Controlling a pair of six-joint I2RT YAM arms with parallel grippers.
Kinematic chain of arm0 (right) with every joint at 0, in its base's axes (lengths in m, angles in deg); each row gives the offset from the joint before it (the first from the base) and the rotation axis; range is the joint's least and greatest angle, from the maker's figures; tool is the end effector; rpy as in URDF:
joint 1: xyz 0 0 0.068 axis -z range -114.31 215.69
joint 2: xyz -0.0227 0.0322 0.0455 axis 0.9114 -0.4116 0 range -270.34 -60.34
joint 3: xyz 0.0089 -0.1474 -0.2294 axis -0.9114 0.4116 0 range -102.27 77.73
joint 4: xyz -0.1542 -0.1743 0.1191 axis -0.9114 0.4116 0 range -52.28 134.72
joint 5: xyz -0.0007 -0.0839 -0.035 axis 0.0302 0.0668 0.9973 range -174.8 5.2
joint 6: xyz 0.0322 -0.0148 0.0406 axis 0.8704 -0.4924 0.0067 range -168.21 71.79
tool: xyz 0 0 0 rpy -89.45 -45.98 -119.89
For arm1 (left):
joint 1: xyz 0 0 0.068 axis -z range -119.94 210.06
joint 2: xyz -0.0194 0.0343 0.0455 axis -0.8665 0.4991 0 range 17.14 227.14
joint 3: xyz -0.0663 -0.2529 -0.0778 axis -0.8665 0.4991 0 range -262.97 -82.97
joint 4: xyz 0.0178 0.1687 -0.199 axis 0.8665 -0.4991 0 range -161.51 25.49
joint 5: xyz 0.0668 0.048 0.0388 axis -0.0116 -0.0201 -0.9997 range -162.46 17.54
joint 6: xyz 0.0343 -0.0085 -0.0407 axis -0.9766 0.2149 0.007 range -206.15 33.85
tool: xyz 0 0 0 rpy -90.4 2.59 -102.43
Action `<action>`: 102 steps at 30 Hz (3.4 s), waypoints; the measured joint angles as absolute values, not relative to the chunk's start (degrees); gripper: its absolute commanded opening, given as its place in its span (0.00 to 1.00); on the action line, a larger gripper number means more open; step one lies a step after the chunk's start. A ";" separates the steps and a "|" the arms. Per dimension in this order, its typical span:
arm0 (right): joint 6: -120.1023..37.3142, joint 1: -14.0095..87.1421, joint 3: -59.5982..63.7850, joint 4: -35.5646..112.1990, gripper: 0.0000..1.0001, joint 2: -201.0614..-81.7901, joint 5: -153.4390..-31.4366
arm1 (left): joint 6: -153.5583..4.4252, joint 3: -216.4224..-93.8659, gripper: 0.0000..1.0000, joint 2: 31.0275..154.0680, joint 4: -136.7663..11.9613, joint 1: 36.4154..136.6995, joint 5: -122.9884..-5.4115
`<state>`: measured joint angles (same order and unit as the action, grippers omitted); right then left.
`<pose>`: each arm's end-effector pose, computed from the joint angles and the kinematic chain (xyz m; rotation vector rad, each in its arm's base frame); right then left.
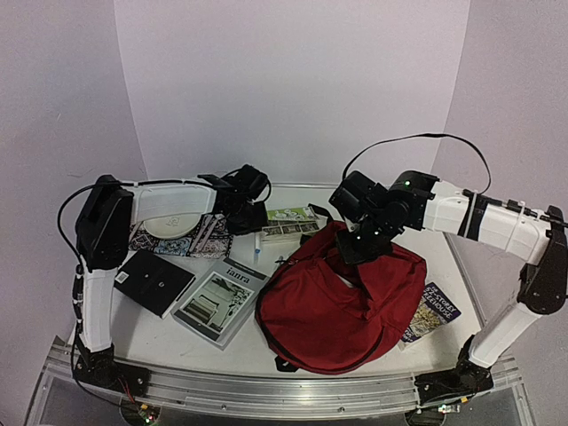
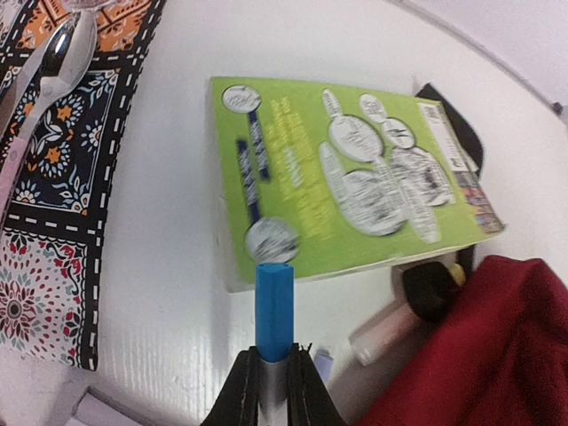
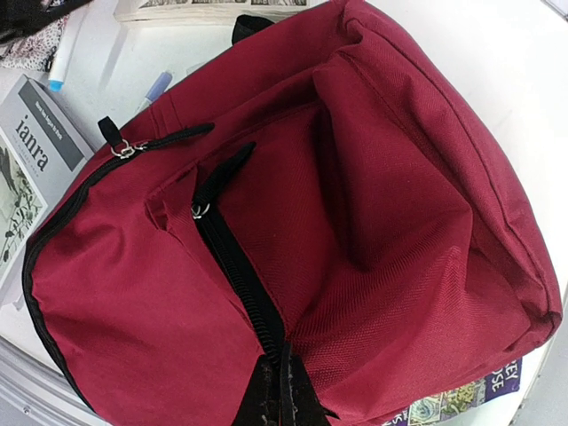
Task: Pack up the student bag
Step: Pick up the pen at the center of the board, then place the pen in the lower front pocket of the bag.
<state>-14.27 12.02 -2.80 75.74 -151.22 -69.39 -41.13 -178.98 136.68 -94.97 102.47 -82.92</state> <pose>0.2136 0.2747 0.3116 -0.2910 2.3955 0.3990 0.3461 -0.3075 0.2122 -0.1329 2.5341 -0.4018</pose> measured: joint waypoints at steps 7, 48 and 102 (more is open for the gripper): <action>-14.63 12.02 -3.28 75.24 0.00 -152.28 -70.32 | -37.00 -168.16 0.00 124.88 -86.06 102.47 -77.19; -14.53 12.02 -4.81 73.43 0.00 -153.22 -73.93 | -21.46 -155.79 0.00 128.37 -53.04 121.77 -55.84; -12.20 12.78 -1.23 69.68 0.00 -150.43 -76.68 | -8.01 -149.21 0.49 140.01 -18.40 124.40 -76.56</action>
